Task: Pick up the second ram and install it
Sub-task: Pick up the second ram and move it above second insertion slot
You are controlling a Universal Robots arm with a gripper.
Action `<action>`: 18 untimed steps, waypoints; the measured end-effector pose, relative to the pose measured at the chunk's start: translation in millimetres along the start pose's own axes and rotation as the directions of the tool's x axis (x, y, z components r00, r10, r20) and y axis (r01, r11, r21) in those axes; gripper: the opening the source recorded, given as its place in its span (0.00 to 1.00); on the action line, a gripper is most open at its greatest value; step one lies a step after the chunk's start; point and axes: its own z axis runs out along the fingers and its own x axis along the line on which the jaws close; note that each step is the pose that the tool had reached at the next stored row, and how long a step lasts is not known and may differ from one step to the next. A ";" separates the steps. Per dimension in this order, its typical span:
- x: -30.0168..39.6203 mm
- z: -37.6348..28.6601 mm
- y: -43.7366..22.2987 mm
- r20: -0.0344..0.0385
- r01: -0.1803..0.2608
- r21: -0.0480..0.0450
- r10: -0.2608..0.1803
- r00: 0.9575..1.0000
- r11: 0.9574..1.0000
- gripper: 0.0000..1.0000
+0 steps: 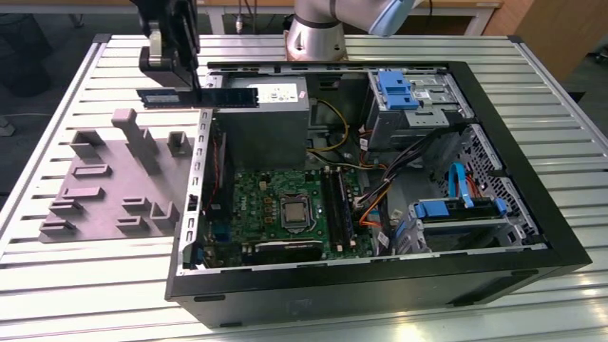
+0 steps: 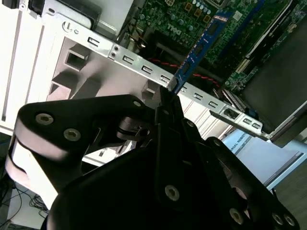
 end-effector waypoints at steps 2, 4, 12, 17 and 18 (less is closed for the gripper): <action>-0.2 -0.1 -4.9 0.000 0.000 0.000 0.000 1.000 1.000 0.14; -0.3 -0.1 -9.7 0.000 0.000 0.000 0.000 1.000 1.000 0.14; -1.0 -0.5 -28.8 0.000 0.000 0.000 0.000 1.000 1.000 0.14; -1.4 -0.6 -40.5 0.000 0.000 0.000 0.000 1.000 1.000 0.14; -1.4 -0.7 -42.9 0.000 0.000 0.000 0.000 1.000 1.000 0.14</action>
